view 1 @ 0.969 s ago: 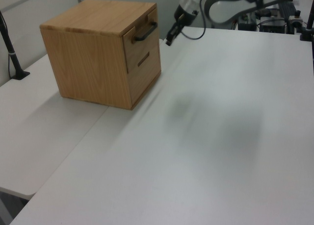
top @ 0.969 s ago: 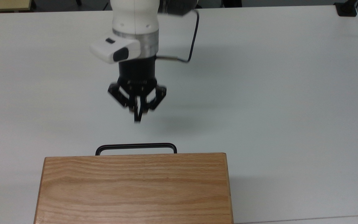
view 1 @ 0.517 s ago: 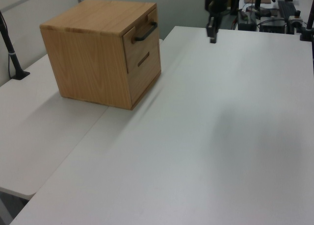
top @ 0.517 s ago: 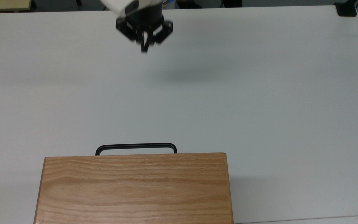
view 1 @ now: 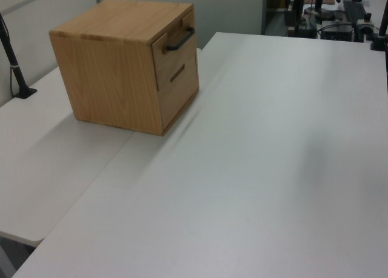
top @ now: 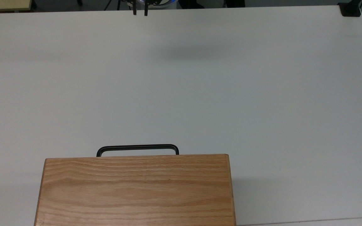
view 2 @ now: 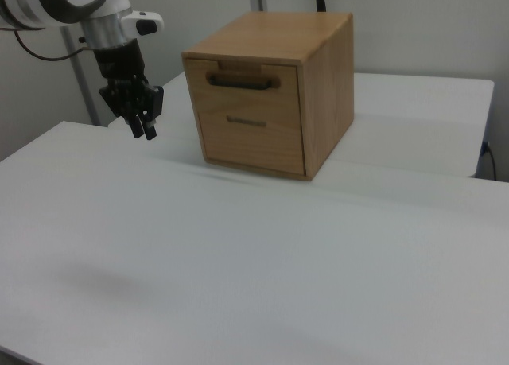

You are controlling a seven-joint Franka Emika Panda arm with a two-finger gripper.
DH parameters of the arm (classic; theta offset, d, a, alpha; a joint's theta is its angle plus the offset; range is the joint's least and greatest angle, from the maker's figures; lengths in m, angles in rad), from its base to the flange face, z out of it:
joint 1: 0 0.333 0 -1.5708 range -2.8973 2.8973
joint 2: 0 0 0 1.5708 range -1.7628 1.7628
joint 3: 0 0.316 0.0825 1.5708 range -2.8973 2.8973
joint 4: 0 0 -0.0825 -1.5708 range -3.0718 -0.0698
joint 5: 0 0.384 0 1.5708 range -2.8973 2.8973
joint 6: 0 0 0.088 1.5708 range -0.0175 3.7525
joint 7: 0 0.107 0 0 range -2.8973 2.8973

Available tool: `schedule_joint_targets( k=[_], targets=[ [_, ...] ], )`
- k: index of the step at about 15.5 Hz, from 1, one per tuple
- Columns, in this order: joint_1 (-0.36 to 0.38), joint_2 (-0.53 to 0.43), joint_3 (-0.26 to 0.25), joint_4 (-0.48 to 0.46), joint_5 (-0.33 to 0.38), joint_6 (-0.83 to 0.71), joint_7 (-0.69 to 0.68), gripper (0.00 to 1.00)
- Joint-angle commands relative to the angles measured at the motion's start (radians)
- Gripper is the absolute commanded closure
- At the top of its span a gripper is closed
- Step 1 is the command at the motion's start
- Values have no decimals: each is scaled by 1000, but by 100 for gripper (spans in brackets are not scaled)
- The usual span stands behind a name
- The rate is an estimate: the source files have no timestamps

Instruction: Close the drawer by sliding it

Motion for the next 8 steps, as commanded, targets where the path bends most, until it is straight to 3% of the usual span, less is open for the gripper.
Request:
schedule_joint_targets(
  k=[1,8],
  targets=[
    [-2,-22,-7,-36,19,-16,-29,0],
    [-3,-16,-7,-36,6,0,-19,0]
  ],
)
